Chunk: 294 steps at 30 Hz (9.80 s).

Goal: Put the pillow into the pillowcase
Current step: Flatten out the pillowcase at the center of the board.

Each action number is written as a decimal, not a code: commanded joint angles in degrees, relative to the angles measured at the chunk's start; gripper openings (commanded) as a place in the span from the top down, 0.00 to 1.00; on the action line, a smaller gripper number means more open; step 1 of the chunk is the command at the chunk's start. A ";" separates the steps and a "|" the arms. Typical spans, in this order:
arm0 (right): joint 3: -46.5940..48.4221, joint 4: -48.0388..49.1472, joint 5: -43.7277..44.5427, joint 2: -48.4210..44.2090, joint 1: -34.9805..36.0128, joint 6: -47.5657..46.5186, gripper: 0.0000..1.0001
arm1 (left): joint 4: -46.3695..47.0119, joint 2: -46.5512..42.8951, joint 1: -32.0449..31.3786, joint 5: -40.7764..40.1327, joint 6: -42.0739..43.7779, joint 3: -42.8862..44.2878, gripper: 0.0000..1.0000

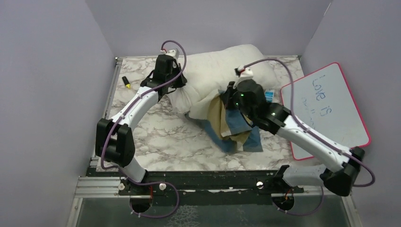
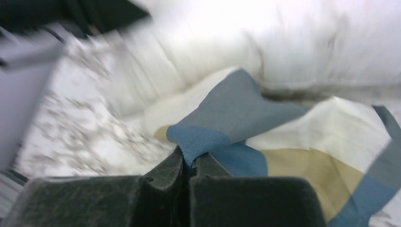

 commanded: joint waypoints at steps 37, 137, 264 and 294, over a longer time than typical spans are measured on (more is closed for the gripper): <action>27.17 29.66 -15.60 15.06 0.36 5.56 0.99 | 13.14 -52.49 -11.78 -3.51 -1.27 -25.89 0.08; 29.47 -2.15 -17.18 11.62 -13.99 -25.92 0.99 | -13.00 -29.58 -9.77 -24.42 1.36 -1.72 1.00; -14.11 5.62 -22.33 -12.80 -29.97 7.96 0.60 | 13.55 -8.13 14.80 -42.74 24.87 -4.51 0.98; 7.02 22.07 -7.03 29.21 -30.49 21.07 0.54 | 0.72 -8.10 -0.32 -11.99 14.83 -2.98 0.02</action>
